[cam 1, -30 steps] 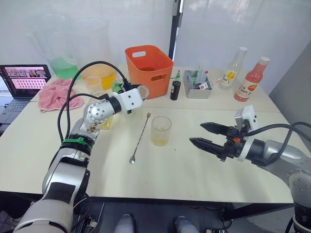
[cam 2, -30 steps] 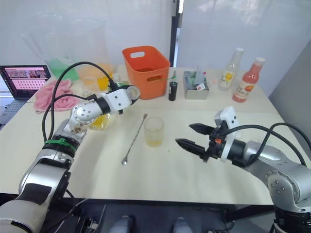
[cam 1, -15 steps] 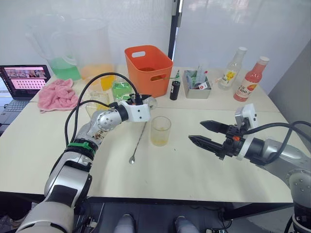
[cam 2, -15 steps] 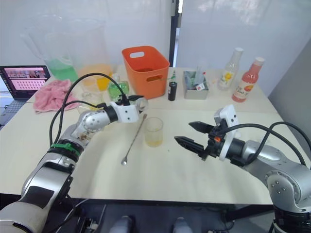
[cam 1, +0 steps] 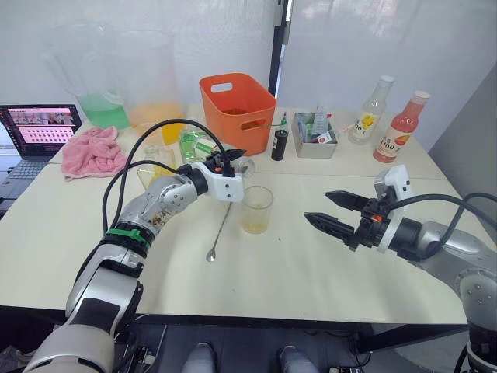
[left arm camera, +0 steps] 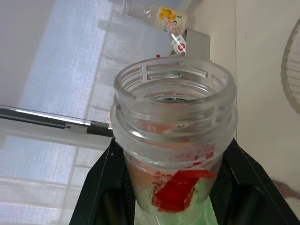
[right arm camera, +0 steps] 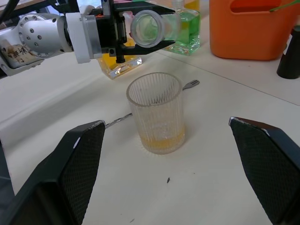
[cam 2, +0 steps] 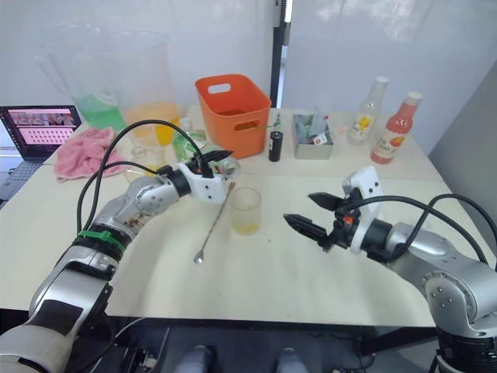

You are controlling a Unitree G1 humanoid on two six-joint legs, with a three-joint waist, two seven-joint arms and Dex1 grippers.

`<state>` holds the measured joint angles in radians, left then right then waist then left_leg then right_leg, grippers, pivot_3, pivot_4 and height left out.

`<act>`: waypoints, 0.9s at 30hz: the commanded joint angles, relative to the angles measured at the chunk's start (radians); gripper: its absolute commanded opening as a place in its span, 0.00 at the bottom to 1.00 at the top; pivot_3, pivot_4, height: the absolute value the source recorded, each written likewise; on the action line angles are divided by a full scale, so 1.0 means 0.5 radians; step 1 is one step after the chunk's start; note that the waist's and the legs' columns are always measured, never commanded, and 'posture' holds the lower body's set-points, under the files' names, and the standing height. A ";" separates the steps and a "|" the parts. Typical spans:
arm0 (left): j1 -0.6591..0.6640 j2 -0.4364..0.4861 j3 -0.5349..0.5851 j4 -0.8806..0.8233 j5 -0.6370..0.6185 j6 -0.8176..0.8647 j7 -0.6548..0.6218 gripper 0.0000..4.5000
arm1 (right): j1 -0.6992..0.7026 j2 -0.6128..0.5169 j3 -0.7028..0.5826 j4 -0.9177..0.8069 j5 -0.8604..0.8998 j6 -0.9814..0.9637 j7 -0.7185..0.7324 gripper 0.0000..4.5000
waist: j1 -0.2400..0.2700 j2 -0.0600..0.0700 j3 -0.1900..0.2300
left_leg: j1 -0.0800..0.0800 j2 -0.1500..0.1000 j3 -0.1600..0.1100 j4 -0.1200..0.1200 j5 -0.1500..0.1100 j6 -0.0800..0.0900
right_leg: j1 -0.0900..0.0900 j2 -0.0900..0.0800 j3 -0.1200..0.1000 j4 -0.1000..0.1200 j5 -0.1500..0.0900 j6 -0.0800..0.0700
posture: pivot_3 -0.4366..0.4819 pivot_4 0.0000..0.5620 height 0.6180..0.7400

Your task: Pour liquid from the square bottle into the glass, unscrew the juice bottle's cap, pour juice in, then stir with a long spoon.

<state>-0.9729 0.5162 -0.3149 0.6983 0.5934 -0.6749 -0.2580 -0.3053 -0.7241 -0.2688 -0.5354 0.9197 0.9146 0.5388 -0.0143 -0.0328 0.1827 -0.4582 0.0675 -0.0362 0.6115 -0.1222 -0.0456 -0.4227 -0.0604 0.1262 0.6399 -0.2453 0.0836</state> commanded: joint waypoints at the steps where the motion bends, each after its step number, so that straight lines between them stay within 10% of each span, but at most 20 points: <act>1: -0.020 0.033 -0.003 -0.105 0.053 -0.032 0.114 0.34 | -0.030 -0.002 -0.025 -0.030 0.000 -0.056 -0.004 0.99 | -0.001 0.000 0.000 | 0.000 0.000 0.000 0.000 0.000 0.000 | 0.000 0.000 0.000 0.000 0.000 0.000 | 0.48 0.27 0.88; 27: -0.012 0.098 -0.144 -0.147 0.299 -0.091 0.346 0.34 | -0.014 -0.043 -0.074 -0.021 -0.031 -0.070 0.007 0.99 | 0.000 0.000 0.000 | 0.001 0.000 0.000 0.001 0.000 0.000 | 0.000 0.000 0.000 0.002 0.000 0.000 | 0.48 0.27 0.88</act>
<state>-0.9574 0.5567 -0.3926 0.6637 0.7439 -0.7133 -0.1180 -0.3032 -0.7379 -0.2684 -0.5344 0.9056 0.9065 0.5448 -0.0143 -0.0328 0.1827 -0.4579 0.0673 -0.0362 0.6121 -0.1222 -0.0457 -0.4227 -0.0604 0.1264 0.6412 -0.2453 0.0835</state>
